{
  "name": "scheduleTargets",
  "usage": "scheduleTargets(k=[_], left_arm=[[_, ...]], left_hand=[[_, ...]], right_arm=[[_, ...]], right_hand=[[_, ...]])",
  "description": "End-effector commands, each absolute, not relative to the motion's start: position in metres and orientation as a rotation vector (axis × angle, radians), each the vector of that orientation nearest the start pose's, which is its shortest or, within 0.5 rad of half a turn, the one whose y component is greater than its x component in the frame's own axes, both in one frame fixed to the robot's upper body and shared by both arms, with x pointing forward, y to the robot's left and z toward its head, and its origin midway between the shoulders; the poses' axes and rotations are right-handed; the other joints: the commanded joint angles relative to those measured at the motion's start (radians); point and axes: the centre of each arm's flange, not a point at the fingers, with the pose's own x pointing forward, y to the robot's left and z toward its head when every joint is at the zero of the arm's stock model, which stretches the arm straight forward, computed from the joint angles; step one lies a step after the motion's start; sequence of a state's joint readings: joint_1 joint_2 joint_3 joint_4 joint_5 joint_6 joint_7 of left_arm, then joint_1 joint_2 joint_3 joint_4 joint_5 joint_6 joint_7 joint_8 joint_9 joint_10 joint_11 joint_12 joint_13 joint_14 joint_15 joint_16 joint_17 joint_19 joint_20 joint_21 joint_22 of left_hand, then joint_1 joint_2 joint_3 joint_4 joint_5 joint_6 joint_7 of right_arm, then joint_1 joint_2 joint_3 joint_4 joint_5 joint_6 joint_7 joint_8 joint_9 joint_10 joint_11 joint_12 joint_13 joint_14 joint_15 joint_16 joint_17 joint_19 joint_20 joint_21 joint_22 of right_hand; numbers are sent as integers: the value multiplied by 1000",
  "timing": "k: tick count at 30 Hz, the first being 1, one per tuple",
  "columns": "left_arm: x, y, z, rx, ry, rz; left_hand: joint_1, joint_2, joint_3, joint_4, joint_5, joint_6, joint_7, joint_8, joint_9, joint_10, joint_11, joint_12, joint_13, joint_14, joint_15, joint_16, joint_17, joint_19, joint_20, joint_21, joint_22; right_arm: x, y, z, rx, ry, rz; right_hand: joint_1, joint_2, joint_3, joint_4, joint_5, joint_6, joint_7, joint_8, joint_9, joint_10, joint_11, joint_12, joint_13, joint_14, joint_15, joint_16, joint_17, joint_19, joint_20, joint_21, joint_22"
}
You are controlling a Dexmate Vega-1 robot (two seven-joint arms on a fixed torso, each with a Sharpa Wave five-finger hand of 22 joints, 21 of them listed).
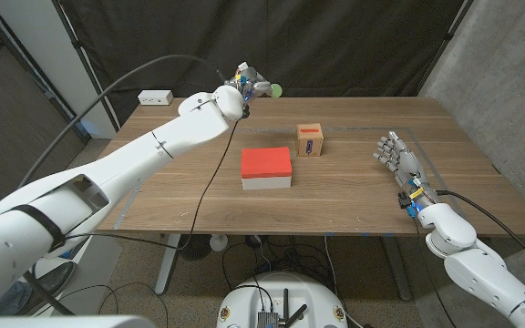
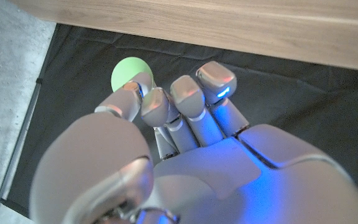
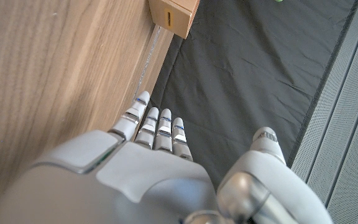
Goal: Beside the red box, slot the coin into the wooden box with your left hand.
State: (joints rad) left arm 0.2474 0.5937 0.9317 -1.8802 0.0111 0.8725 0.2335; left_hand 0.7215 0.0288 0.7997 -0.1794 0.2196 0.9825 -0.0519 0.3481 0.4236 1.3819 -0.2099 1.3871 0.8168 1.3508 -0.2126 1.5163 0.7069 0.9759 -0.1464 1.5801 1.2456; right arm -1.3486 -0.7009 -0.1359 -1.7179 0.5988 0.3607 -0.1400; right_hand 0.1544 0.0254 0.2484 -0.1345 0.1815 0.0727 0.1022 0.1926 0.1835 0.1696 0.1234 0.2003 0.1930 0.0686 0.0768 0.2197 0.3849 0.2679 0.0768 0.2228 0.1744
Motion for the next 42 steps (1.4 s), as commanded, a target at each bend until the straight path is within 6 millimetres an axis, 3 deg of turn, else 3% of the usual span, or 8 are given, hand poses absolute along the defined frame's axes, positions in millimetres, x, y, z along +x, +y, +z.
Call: scheduleTargets(k=[1,19,42], left_arm=[[572,62,193,1250,-619,249],[572,3,186,1468,-576,304],[584,-44,164,1558,-459,250]], left_hand=[[-2,-11,-3,4,-3,72,59,-1,4,6,0,4,-1,7,2,-3,3,10,-62,4,2],[-6,-20,-5,3,-3,77,57,-8,1,8,0,13,0,12,2,-5,15,12,-62,4,3],[-15,-23,-5,4,-3,74,52,-18,-2,4,0,21,6,9,1,-11,15,11,-62,1,2]], right_arm=[[535,-350,-102,-17,-622,72],[540,-350,-103,0,-621,88],[542,-354,-107,8,-616,99]], right_hand=[[1,6,4,-8,-2,10,4,5,3,11,-3,3,5,5,8,5,1,12,0,-2,4],[2,7,4,-8,-2,9,4,4,3,11,-3,3,5,5,6,5,0,12,0,-6,4],[2,7,4,-8,-2,9,5,4,3,13,-3,3,5,6,8,5,-2,15,-1,-9,4]])
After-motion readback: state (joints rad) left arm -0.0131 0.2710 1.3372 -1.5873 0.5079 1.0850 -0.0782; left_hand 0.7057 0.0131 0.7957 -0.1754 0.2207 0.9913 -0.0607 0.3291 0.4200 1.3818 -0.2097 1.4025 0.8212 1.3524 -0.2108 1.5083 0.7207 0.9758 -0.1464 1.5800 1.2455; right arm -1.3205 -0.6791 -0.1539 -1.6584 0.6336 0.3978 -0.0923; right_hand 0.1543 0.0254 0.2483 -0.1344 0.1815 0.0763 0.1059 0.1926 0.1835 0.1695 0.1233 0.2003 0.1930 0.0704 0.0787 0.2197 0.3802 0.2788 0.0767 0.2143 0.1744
